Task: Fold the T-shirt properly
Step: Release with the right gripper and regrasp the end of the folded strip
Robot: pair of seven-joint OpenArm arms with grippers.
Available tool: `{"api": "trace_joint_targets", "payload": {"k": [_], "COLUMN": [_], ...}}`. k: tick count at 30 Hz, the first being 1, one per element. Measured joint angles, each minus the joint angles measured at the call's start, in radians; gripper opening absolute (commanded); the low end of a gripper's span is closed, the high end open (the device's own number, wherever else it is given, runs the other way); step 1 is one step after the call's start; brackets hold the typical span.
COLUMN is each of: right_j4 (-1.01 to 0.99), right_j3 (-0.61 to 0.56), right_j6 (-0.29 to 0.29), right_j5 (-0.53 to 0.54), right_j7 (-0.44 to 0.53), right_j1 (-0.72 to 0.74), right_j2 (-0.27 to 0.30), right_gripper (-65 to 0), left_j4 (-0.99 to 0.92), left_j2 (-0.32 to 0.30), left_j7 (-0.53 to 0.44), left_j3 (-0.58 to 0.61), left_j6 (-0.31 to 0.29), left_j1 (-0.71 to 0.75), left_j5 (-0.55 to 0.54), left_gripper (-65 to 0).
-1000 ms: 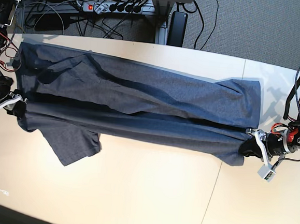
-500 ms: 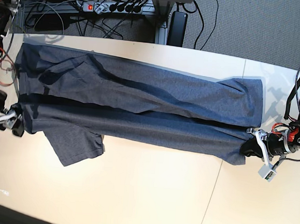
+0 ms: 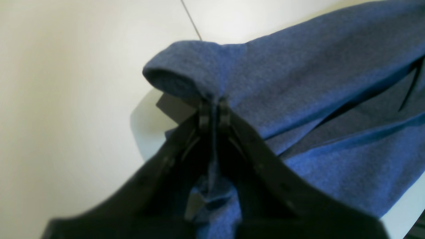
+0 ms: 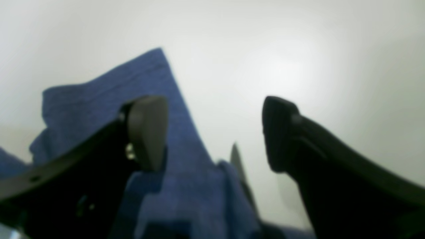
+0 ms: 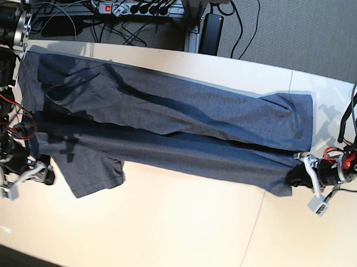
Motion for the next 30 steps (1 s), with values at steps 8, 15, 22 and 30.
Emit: {"api": "trace_joint_targets", "payload": {"k": [8, 15, 22, 30], "right_j4": [-0.293, -0.323, -0.323, -0.321], "right_j3": [-0.008, -0.006, -0.031, -0.168], "right_j6": [0.001, 0.001, 0.002, 0.002], "right_j5": [-0.039, -0.081, -0.1, -0.1], "right_j7": [0.019, 0.042, 0.042, 0.027], "right_j1": [0.139, 0.159, 0.164, 0.17], "right_j2": [-0.091, -0.145, -0.176, -0.179], "right_gripper": [-21.0, -21.0, -21.0, -43.8], "left_j4": [0.001, 0.001, 0.001, 0.001], "left_j2": [0.0, 0.0, 0.0, 0.0], "left_j7": [0.0, 0.0, 0.0, 0.0], "left_j3": [0.0, 0.0, 0.0, 0.0], "left_j6": [0.0, 0.0, 0.0, 0.0], "left_j1": [0.0, 0.0, 0.0, 0.0], "left_j5": [0.002, 0.001, 0.001, 0.002], "left_gripper": [-65.0, -65.0, -65.0, -65.0]}}
